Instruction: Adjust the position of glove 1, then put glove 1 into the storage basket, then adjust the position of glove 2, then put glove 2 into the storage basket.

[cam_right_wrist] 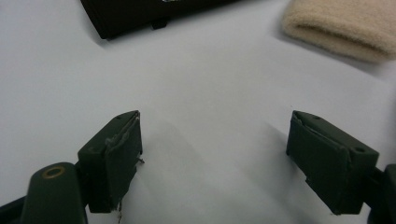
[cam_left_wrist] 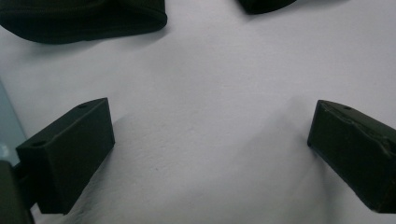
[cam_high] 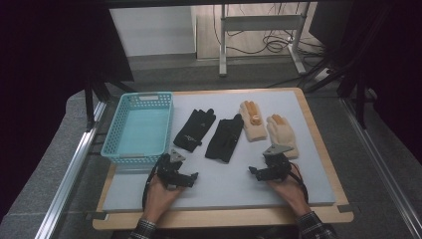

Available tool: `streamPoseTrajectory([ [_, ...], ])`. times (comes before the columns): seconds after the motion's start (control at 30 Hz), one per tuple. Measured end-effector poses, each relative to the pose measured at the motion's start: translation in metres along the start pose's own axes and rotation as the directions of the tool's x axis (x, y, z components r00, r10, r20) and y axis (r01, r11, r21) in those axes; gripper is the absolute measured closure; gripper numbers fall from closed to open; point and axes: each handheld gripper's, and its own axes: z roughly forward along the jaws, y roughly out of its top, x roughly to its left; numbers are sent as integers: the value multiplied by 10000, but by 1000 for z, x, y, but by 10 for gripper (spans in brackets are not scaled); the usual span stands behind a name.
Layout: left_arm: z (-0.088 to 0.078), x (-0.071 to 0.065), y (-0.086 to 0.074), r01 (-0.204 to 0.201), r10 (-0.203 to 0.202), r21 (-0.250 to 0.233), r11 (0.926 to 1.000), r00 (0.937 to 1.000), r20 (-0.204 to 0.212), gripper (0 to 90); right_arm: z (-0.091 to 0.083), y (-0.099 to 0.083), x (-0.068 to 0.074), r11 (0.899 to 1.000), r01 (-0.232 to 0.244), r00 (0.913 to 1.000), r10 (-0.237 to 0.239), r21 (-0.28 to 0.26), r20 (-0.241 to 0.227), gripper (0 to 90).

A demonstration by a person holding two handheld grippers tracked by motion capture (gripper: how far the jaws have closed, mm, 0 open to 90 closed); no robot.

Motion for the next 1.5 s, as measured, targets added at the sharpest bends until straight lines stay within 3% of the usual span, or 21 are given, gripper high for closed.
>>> streamPoseTrajectory([
  [1.1, 0, 0, -1, 27, -28, -71, 10000, 10000, -49, 21, 0, 0, 0, 10000, 5, 9999, -4, 87, -103, 150],
  [1.3, 0, 0, -1, 25, -25, -75, 10000, 10000, -54, 21, 0, 1, -1, 9997, -231, 9997, 231, 67, -79, 152],
  [1.5, 0, -1, -1, 16, -16, -84, 10000, 10000, -66, 22, 2, 7, -2, 9981, -587, 9973, 594, 164, -433, 159],
])
